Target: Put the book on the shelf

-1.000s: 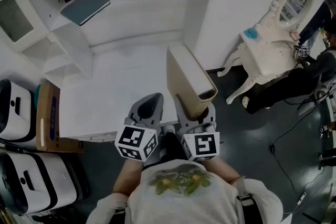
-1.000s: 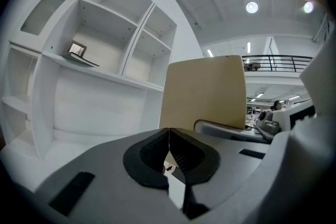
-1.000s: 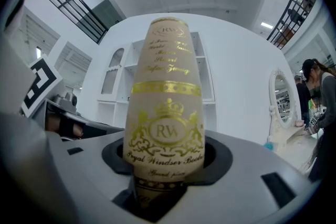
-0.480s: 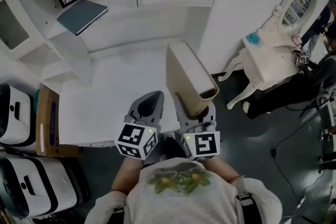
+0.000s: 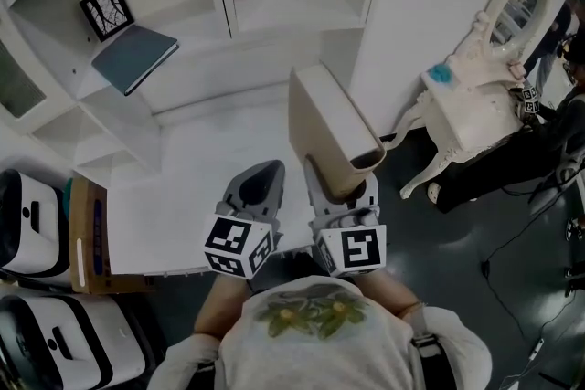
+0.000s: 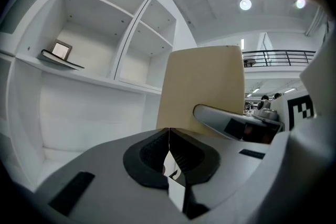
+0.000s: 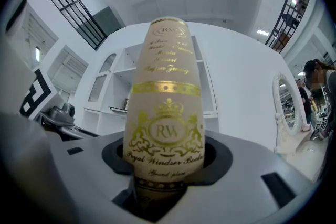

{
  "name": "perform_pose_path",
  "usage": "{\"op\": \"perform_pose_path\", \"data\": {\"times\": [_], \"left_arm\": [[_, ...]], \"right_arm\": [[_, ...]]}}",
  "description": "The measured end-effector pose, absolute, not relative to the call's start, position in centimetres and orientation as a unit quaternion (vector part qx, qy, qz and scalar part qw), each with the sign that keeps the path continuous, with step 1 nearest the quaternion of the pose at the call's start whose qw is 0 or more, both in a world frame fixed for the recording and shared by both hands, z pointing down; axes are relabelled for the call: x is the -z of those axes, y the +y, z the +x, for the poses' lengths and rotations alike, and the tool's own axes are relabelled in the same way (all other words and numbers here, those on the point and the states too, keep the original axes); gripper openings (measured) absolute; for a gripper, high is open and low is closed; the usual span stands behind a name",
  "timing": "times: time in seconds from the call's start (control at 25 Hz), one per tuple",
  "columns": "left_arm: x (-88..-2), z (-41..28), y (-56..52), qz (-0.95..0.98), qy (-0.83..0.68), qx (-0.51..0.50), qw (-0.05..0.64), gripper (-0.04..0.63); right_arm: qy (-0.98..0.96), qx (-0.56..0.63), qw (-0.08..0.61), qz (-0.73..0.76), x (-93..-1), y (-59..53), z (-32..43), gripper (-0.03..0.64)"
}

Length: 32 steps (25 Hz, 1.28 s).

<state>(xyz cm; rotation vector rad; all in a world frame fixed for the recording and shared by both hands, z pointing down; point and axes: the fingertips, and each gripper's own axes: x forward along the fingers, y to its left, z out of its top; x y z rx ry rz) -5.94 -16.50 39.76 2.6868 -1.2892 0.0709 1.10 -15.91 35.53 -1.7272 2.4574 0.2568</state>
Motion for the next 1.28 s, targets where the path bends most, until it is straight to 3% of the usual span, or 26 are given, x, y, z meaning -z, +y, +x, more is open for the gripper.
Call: {"op": "perform_pose_path", "data": {"times": [0.48, 1.28], "left_arm": [[-38.8, -6.0, -19.7, 0.9, -0.43, -0.023, 0.07, 0.028], [-37.4, -6.3, -24.1, 0.897, -0.436, -0.028, 0.062, 0.028]], "right_arm": [[0.805, -0.1, 0.112, -0.574, -32.1, -19.5, 1.2, 0.242], [0.797, -0.125, 0.126, -0.577, -29.1, -24.7, 2.5, 0.242]]}}
